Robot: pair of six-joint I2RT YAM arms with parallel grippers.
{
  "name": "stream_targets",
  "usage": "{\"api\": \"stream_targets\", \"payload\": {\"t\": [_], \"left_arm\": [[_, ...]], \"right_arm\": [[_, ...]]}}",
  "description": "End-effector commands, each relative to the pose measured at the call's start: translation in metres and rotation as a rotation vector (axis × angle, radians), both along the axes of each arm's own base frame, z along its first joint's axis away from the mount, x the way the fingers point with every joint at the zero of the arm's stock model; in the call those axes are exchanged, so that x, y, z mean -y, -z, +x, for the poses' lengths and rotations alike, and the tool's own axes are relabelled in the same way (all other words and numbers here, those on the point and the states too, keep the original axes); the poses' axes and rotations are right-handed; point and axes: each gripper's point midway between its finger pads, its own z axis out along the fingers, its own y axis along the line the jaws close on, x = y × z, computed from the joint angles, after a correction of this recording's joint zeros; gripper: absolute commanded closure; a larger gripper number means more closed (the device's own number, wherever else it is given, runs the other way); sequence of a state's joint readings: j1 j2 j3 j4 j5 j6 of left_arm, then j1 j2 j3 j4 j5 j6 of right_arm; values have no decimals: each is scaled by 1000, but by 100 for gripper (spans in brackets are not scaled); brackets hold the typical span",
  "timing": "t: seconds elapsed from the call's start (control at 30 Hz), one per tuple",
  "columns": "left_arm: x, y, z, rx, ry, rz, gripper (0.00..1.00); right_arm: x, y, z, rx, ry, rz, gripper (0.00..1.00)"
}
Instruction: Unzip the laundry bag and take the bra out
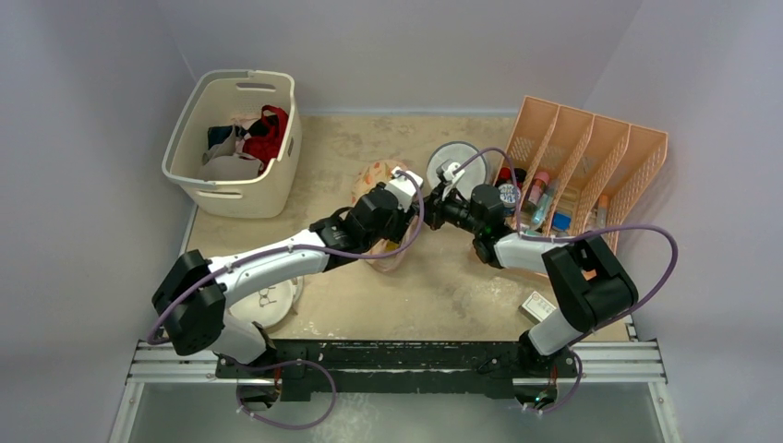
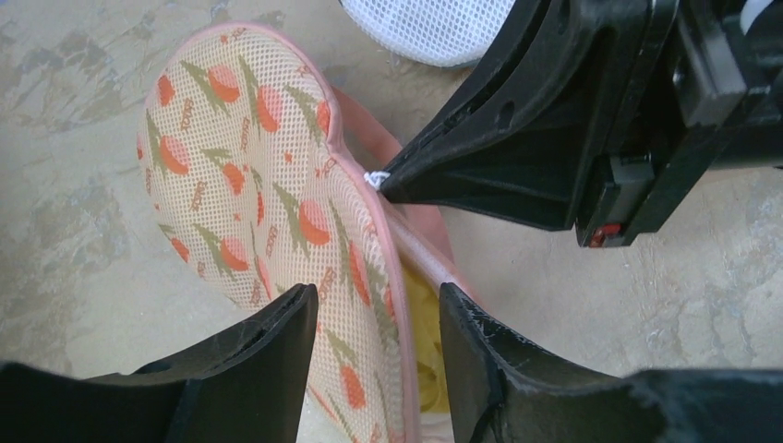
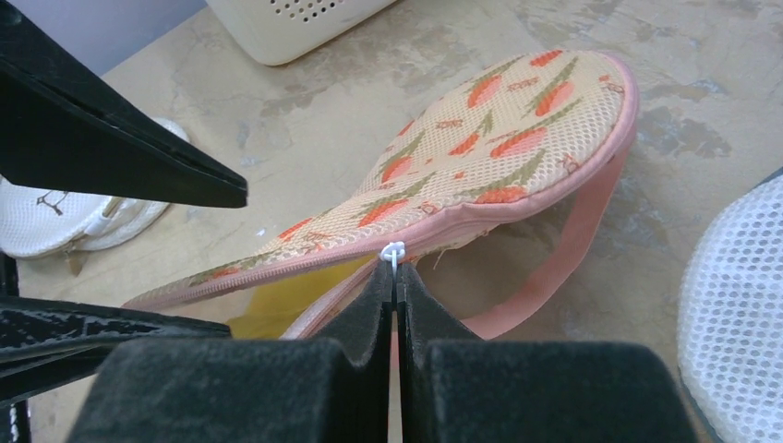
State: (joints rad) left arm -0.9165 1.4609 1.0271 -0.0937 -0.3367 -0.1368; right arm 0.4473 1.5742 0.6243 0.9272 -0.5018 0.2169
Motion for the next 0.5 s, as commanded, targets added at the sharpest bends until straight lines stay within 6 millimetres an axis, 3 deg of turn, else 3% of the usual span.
{"api": "stream_targets", "payload": {"t": [0.0, 0.3, 0.47], "left_arm": [[7, -12, 13, 45, -18, -63, 52], [-7, 9, 23, 37, -30, 106, 68], [-16, 1, 18, 56, -24, 127, 84]], "right_arm": [[-13, -28, -4, 98, -49, 34, 100], [-28, -33, -17, 128, -109, 44, 100], [-29, -30, -15, 119, -103, 42, 100]]}}
